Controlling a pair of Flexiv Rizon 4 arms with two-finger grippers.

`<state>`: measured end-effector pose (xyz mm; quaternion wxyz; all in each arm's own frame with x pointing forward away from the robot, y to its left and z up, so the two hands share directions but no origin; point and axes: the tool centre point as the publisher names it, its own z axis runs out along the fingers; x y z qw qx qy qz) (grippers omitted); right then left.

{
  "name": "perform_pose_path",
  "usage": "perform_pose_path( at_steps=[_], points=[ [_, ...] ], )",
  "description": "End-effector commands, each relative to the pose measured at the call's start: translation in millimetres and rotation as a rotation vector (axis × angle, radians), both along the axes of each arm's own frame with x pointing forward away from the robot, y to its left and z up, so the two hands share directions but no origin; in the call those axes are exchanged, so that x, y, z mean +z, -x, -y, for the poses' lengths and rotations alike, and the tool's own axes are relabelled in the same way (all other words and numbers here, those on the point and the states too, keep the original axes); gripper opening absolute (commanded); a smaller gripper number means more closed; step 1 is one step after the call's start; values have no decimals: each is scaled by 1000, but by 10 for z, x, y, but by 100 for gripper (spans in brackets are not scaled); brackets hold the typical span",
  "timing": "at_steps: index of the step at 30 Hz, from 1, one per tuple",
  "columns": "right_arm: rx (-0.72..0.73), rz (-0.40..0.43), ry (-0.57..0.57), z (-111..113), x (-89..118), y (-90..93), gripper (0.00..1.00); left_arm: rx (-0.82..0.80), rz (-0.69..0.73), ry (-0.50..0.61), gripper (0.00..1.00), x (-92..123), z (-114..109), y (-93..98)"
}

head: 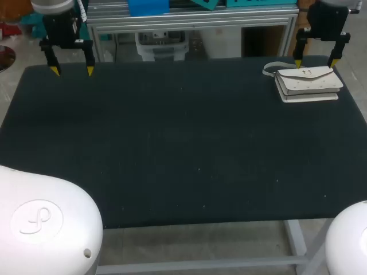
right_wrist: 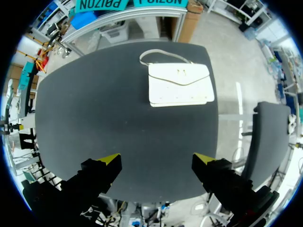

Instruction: Pick up the bag, open it, inspect its contents, close it, and place it on the opposite side

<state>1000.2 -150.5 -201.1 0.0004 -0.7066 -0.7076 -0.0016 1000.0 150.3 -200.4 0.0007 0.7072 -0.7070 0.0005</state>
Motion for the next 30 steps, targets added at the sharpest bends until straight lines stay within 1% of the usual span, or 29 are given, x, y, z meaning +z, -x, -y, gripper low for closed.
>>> perform_pose_path(
  at_steps=[1,17,18,19,21,22,24,25,26,28,30],
  points=[
    [0,-3,1,-4,8,-5,100,0,0,-1,100,4,2,1],
    [0,-3,1,-4,8,-5,100,0,0,-1,100,4,2,1],
    [0,-3,1,-4,8,-5,100,-17,21,13,100,13,29,-7],
    [-2,-8,7,11,-11,-19,100,-51,41,30,100,22,55,1],
    [28,-17,-99,74,-51,-51,100,-155,116,83,100,56,128,58],
    [23,-19,-103,118,-66,-65,100,-194,140,112,100,64,154,88],
    [39,-21,-183,208,-92,-82,100,-292,179,166,100,64,209,147],
    [31,-20,-191,266,-107,-90,100,-336,178,205,100,62,235,182],
    [21,-13,-206,330,-125,-94,100,-389,197,215,100,48,272,211],
    [32,-19,-287,442,-153,-93,100,-488,213,258,100,13,356,289],
    [27,-12,-317,543,-184,-98,100,-581,251,279,100,-17,435,350]
  ],
)
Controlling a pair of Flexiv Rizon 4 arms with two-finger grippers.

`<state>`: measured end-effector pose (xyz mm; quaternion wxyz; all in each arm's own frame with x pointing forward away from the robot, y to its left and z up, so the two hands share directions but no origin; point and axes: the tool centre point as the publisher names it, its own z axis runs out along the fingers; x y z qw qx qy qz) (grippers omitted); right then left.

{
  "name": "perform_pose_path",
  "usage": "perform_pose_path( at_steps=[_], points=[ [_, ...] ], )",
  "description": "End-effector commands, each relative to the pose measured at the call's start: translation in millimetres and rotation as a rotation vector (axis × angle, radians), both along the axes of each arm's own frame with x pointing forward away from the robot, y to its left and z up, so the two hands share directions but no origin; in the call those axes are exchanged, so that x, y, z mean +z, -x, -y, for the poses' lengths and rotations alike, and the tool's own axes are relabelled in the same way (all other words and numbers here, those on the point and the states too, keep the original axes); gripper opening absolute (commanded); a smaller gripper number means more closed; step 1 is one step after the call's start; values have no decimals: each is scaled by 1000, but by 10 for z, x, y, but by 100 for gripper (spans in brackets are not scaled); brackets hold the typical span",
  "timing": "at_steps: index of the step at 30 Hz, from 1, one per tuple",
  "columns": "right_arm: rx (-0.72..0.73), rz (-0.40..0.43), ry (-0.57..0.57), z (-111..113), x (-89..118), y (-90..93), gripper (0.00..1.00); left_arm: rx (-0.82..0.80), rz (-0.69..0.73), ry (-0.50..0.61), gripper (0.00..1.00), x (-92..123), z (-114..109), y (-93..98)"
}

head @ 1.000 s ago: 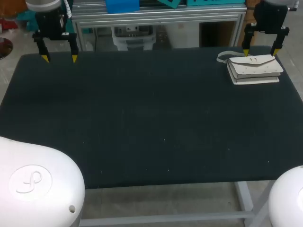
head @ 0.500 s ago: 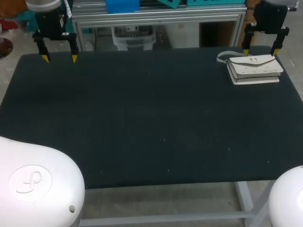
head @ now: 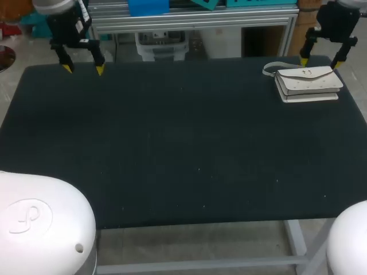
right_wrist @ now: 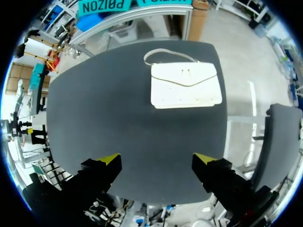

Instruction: Pick up the bag, open it, inspect its contents, close it, and place it on the opposite side

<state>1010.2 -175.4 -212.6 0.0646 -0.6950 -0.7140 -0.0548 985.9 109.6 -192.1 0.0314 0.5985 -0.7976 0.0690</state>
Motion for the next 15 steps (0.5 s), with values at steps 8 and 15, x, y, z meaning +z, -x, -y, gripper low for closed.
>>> perform_pose_path(
  at_steps=[8,15],
  points=[
    [9,-1,-287,649,-190,-67,100,-665,292,299,100,-285,330,421],
    [14,-19,-363,800,-326,-127,100,-849,409,385,100,-412,519,562]
  ],
)
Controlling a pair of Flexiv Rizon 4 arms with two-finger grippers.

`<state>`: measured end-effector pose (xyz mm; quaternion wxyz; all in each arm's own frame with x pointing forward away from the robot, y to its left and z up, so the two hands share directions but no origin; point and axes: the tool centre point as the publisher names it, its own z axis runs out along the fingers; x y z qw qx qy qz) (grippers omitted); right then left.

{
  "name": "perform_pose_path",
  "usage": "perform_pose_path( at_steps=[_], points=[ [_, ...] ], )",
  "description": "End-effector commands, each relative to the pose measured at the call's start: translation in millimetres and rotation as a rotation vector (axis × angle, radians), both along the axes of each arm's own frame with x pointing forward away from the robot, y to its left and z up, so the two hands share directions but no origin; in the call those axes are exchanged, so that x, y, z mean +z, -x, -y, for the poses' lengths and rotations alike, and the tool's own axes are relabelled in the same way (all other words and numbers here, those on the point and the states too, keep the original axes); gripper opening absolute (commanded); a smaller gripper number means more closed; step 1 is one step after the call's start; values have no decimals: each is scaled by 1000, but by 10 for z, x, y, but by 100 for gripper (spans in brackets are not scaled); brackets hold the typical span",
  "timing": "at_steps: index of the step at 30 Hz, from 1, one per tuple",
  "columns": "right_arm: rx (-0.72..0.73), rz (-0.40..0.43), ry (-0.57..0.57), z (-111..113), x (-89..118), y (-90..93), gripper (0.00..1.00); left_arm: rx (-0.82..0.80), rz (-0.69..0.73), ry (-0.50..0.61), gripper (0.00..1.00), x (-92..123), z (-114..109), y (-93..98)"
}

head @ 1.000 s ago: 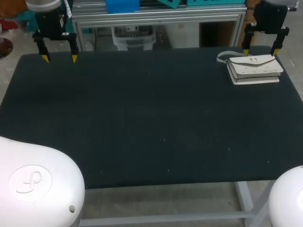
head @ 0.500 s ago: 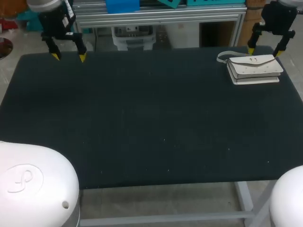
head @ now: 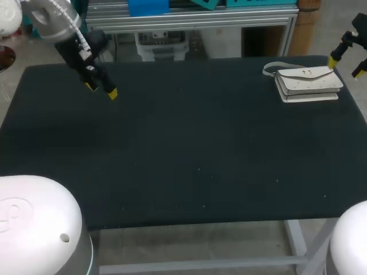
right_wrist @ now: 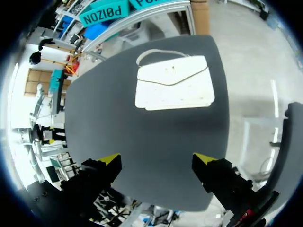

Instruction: Pick up the bag, open it, inspect its contents, close it, and place it on the opposite side

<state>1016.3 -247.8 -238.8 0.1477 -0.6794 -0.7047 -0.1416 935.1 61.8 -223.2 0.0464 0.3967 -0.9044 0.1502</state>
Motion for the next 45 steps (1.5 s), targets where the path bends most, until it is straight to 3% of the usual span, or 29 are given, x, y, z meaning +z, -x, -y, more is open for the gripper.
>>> perform_pose_path(
  at_steps=[1,10,17,21,32,41,45],
  points=[
    [8,-25,-121,83,-79,-73,100,-390,276,298,100,-124,70,53],
    [11,-44,-173,154,-206,-79,100,-365,279,301,100,-147,111,44],
    [-4,-6,-168,250,-354,-90,100,-365,279,301,100,-147,111,44],
    [-27,15,-163,354,-403,-132,100,-464,372,330,100,-219,230,37],
    [-86,86,-181,662,-620,-394,100,-705,442,451,100,-360,507,46],
    [-88,89,-211,684,-798,-621,100,-865,493,503,100,-427,614,70],
    [-89,91,-229,693,-879,-706,100,-830,509,479,100,-480,694,19]
  ],
)
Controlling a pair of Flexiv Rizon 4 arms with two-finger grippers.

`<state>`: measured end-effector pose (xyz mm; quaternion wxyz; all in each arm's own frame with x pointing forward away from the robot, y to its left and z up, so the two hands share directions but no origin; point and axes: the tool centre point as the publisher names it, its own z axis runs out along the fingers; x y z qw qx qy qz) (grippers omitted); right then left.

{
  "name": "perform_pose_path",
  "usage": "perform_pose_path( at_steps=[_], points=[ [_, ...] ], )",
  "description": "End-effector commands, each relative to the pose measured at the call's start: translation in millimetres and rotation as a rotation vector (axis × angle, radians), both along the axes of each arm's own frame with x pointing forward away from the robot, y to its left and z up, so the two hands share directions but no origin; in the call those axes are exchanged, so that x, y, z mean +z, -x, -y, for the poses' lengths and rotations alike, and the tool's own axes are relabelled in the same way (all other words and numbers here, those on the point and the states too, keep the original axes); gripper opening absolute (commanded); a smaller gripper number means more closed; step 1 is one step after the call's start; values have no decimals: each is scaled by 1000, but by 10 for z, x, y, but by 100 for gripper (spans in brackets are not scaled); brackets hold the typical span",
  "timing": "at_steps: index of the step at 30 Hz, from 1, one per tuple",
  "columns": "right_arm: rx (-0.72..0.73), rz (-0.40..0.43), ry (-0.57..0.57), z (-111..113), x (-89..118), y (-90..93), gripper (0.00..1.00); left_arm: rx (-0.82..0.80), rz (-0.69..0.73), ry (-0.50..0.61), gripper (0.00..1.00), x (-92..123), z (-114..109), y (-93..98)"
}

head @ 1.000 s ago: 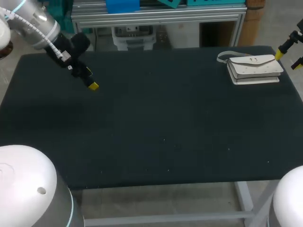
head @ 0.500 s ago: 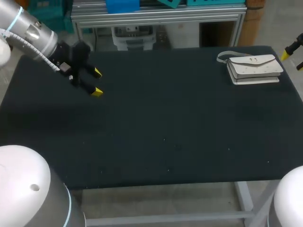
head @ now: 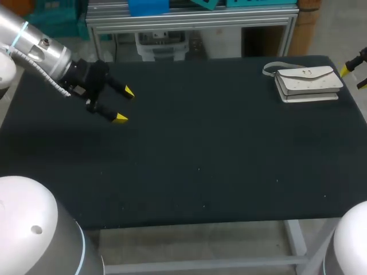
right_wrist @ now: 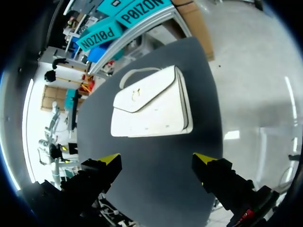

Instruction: Pick up the bag, open it, inspect its contents, close it, and place it on the opposite side

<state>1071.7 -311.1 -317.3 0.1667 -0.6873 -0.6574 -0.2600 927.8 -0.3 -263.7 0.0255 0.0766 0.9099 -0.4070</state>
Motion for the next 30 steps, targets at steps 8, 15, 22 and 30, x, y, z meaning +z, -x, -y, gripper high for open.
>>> perform_pose_path(
  at_steps=[8,15,22,30],
  points=[
    [18,-7,-45,65,-229,-276,98,85,-17,-26,100,-244,134,-141],
    [14,-10,-61,63,-333,-365,79,83,-33,-30,100,-328,98,-165],
    [-4,-4,-83,82,-431,-469,69,75,-37,-29,100,-358,87,-146],
    [-26,20,-131,125,-545,-668,53,62,-35,-31,100,-375,71,-96]
  ],
)
